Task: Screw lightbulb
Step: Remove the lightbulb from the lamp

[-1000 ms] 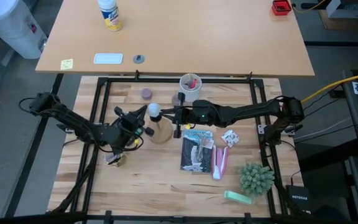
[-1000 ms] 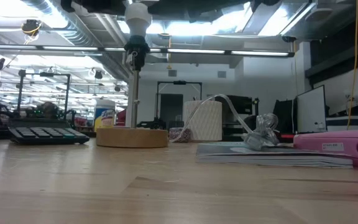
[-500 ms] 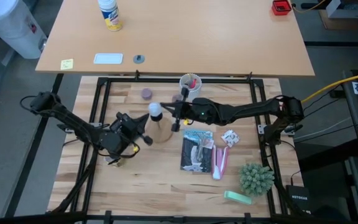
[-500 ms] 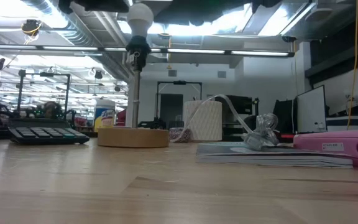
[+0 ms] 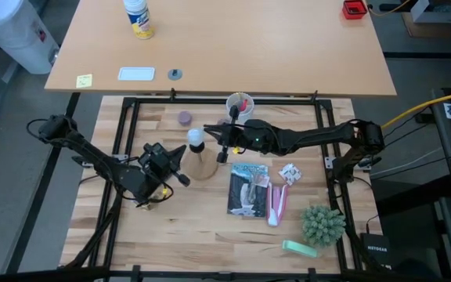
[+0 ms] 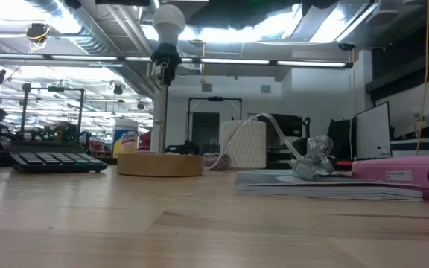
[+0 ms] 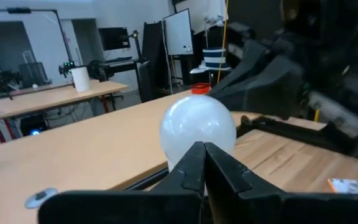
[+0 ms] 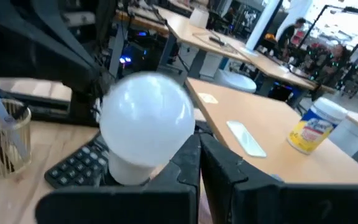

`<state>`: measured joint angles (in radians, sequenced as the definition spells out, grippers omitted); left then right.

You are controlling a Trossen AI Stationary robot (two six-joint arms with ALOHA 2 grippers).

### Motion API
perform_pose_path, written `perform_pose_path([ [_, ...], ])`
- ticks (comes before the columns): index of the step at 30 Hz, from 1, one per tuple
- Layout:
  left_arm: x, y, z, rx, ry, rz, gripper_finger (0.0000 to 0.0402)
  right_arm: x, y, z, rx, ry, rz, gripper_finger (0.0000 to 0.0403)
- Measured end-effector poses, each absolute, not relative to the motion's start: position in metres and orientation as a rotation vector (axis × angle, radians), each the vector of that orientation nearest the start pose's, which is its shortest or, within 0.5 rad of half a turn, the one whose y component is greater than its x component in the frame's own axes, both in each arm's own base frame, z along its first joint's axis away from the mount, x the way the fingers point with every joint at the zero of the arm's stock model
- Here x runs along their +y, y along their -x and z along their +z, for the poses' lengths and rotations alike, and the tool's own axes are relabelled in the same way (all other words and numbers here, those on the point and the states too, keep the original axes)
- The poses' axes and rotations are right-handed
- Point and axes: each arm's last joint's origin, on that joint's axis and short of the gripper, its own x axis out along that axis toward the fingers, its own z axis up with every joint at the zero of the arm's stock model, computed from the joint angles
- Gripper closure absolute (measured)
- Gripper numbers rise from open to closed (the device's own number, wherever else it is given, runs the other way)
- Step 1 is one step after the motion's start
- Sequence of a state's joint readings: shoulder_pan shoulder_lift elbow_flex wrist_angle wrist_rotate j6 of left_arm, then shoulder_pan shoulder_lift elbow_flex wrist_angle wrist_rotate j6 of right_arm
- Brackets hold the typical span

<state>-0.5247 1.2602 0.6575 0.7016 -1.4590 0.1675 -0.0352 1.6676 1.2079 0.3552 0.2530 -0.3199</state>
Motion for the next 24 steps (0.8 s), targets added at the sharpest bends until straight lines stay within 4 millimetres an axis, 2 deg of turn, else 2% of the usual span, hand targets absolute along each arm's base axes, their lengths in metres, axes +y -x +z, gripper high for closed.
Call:
perform_pose_path([
  [6, -0.092, -0.229, 0.278, 0.034, -0.103, 0.973, 0.04, -0.009, -0.379, 0.315, 0.105, 0.326, -0.242, 0.0386],
  [13, -0.072, -0.235, 0.277, 0.06, -0.118, 1.098, 0.04, 0.005, -0.38, 0.311, 0.128, 0.331, -0.17, 0.0386],
  [18, -0.06, -0.239, 0.276, 0.065, -0.132, 1.117, 0.04, 0.003, -0.38, 0.309, 0.144, 0.332, -0.171, 0.0386],
  [24, -0.059, -0.242, 0.275, 0.039, -0.112, 1.048, 0.04, -0.008, -0.387, 0.298, 0.164, 0.325, -0.196, 0.0386],
])
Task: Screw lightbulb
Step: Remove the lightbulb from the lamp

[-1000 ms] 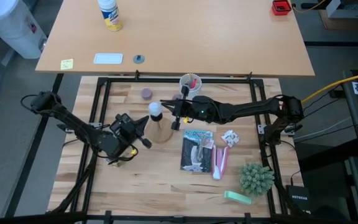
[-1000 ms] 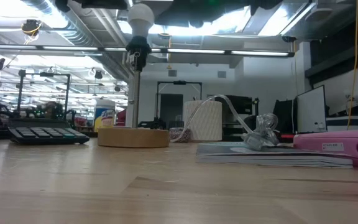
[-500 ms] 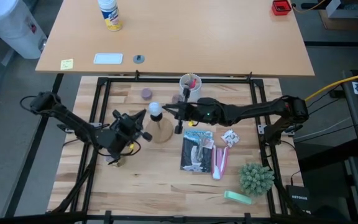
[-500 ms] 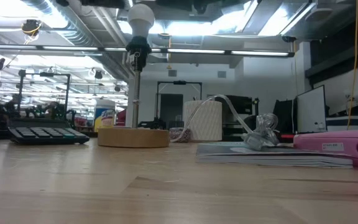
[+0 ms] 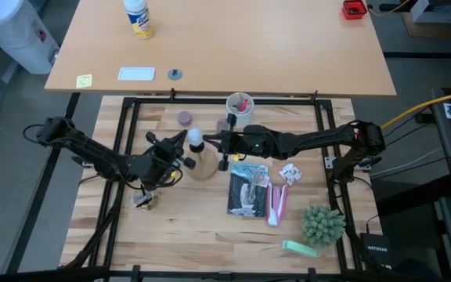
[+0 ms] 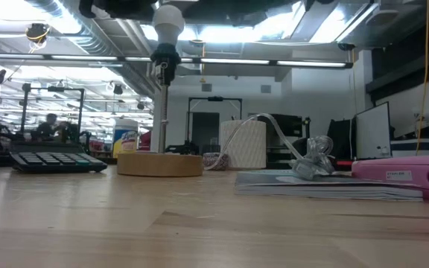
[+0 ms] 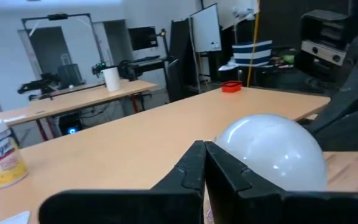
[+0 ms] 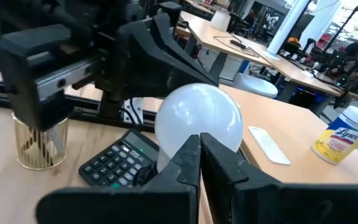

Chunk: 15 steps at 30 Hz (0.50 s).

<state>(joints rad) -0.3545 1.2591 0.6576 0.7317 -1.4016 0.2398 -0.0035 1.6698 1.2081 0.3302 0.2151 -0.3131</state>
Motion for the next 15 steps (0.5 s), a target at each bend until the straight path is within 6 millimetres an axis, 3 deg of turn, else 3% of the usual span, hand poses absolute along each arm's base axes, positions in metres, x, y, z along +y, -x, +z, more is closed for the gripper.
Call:
perform_pose_path([
  [15, -0.086, -0.234, 0.273, 0.006, -0.054, 0.937, 0.04, -0.031, -0.391, 0.294, 0.154, 0.313, -0.251, 0.0386],
])
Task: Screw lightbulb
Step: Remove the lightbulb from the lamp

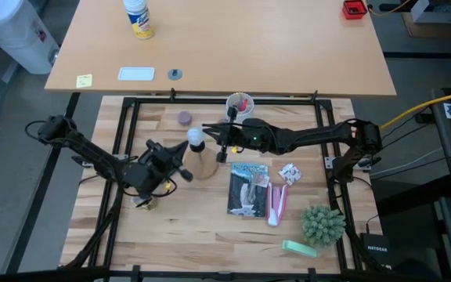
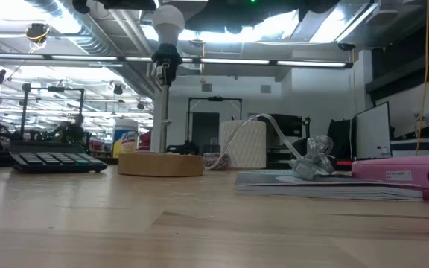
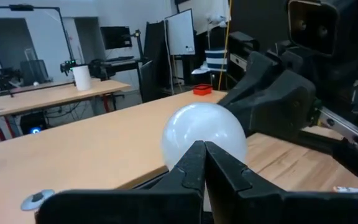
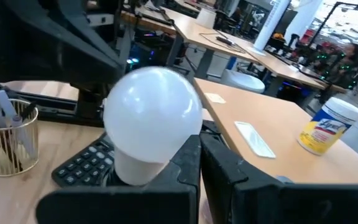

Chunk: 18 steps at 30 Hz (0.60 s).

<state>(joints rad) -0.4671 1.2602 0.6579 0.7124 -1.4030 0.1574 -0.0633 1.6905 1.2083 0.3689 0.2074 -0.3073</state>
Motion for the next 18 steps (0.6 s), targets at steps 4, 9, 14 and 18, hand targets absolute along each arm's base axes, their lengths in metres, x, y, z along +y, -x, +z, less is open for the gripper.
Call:
perform_pose_path([
  [4, -0.09, -0.232, 0.273, 0.005, -0.052, 0.922, 0.04, -0.036, -0.39, 0.295, 0.152, 0.312, -0.264, 0.0386],
  [9, -0.093, -0.23, 0.276, 0.003, -0.058, 0.918, 0.04, -0.038, -0.389, 0.297, 0.152, 0.328, -0.281, 0.0386],
  [14, -0.087, -0.229, 0.285, 0.001, -0.07, 0.981, 0.04, -0.032, -0.379, 0.315, 0.107, 0.338, -0.279, 0.0386],
  [18, -0.078, -0.231, 0.287, 0.029, -0.103, 1.047, 0.04, -0.019, -0.373, 0.324, 0.091, 0.336, -0.241, 0.0386],
])
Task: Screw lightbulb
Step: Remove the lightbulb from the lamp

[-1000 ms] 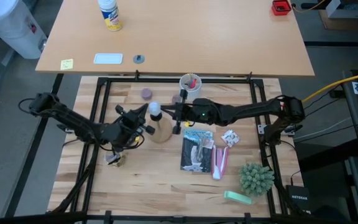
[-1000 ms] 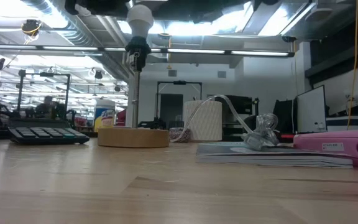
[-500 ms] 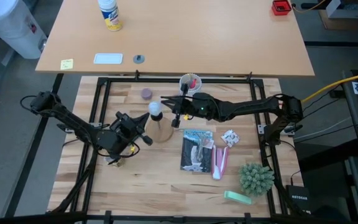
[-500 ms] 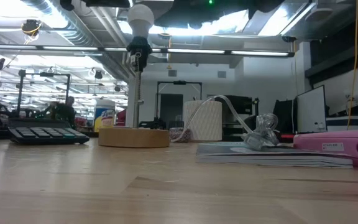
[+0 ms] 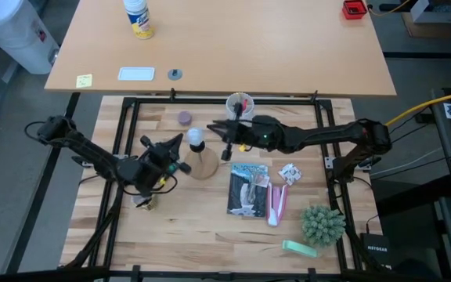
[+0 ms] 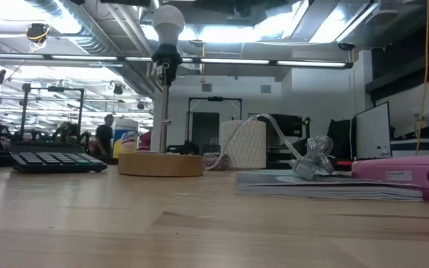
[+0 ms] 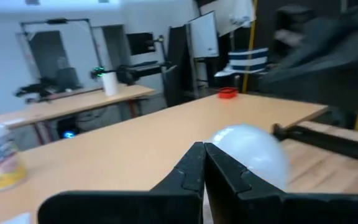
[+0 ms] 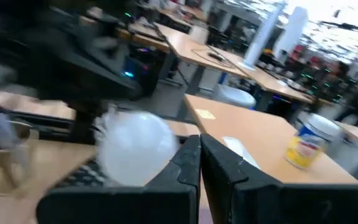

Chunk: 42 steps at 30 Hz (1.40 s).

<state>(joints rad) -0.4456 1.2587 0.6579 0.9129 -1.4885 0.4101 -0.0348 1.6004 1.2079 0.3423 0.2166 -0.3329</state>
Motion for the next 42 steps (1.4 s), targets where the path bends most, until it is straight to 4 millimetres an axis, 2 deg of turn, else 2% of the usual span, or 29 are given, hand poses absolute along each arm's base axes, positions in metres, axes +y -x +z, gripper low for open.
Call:
perform_pose_path([
  [6, -0.063, -0.236, 0.284, 0.063, -0.142, 1.116, 0.04, -0.002, -0.377, 0.318, 0.101, 0.318, -0.178, 0.0386],
  [12, -0.059, -0.24, 0.277, 0.076, -0.159, 1.1, 0.04, -0.004, -0.386, 0.302, 0.145, 0.319, -0.196, 0.0386],
  [19, -0.062, -0.241, 0.272, 0.045, -0.107, 1.032, 0.04, -0.005, -0.388, 0.299, 0.157, 0.321, -0.221, 0.0386],
  [28, -0.079, -0.238, 0.269, 0.039, -0.102, 0.935, 0.04, -0.025, -0.387, 0.299, 0.162, 0.314, -0.288, 0.0386],
  [34, -0.085, -0.235, 0.27, 0.025, -0.076, 0.924, 0.04, -0.039, -0.386, 0.299, 0.151, 0.26, -0.256, 0.0386],
  [42, -0.087, -0.232, 0.276, 0.016, -0.08, 0.957, 0.04, -0.039, -0.384, 0.303, 0.158, 0.325, -0.306, 0.0386],
])
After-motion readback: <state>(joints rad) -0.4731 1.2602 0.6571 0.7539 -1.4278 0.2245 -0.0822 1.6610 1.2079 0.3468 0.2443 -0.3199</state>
